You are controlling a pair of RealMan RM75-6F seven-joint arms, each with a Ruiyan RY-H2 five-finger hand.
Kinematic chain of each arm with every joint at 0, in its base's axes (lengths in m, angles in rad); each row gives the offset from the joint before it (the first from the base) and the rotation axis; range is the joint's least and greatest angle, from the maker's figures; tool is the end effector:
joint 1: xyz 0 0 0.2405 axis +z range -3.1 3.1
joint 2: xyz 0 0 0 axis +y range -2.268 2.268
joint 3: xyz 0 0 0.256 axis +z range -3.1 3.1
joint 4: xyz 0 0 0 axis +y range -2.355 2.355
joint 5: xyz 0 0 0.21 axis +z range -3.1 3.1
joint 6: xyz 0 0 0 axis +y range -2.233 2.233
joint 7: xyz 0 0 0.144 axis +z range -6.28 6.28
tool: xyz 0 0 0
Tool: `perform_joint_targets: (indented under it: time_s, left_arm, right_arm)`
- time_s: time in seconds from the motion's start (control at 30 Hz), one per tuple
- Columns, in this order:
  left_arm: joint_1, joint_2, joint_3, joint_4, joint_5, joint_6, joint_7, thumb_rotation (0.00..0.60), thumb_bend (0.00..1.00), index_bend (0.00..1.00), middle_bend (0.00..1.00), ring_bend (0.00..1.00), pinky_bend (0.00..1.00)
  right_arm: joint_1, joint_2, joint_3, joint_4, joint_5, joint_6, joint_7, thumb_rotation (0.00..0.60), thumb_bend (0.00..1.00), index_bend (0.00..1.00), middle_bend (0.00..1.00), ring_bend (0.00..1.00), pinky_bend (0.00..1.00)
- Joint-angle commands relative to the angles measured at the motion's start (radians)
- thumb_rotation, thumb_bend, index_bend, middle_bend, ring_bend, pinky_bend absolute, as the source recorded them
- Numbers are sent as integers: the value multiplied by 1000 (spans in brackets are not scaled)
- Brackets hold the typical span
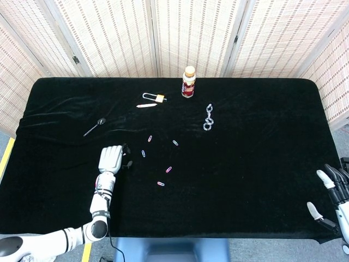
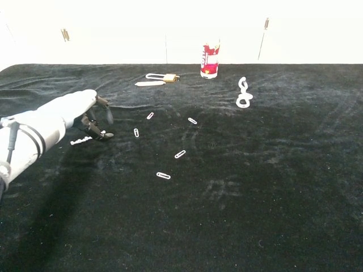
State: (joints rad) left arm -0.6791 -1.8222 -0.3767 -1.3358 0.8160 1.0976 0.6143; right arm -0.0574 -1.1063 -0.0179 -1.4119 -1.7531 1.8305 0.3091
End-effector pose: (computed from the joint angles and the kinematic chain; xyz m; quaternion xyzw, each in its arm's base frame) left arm -0.1560 0.3546 -0.0501 -0.6188 -0.4735 -0.3439 0.5240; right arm -0.3176 -0.1157 0.1978 0.5856 -0.3340 0.5038 0.5400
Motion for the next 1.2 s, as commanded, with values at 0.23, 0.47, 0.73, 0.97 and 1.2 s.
perform_joint_targets:
  time_s: [0.23, 0.47, 0.73, 0.97, 1.2]
  left_arm:
    - [-34, -23, 23, 115, -23, -14, 4, 600, 381, 467, 1000, 1000, 1000]
    - [-32, -6, 31, 127, -46, -33, -9, 600, 391, 467, 1000, 1000, 1000]
    - [-34, 1, 40, 128, -72, -53, -13, 600, 404, 503, 1000, 1000, 1000]
    - [-39, -10, 52, 148, -85, -51, -13, 600, 436, 647, 1000, 1000, 1000]
    - [-39, -8, 62, 162, -90, -21, 14, 600, 472, 764, 1000, 1000, 1000]
  right_arm:
    - [-6, -15, 7, 17, -10, 25, -1, 600, 358, 0, 0, 0, 0]
    - [-1, -17, 12, 12, -2, 10, -10, 600, 358, 0, 0, 0, 0]
    - [-2, -18, 14, 9, 0, 9, -17, 600, 358, 0, 0, 0, 0]
    - [-5, -18, 16, 10, -1, 15, -18, 600, 358, 0, 0, 0, 0]
    - [-7, -17, 14, 10, -6, 16, -20, 600, 358, 0, 0, 0, 0]
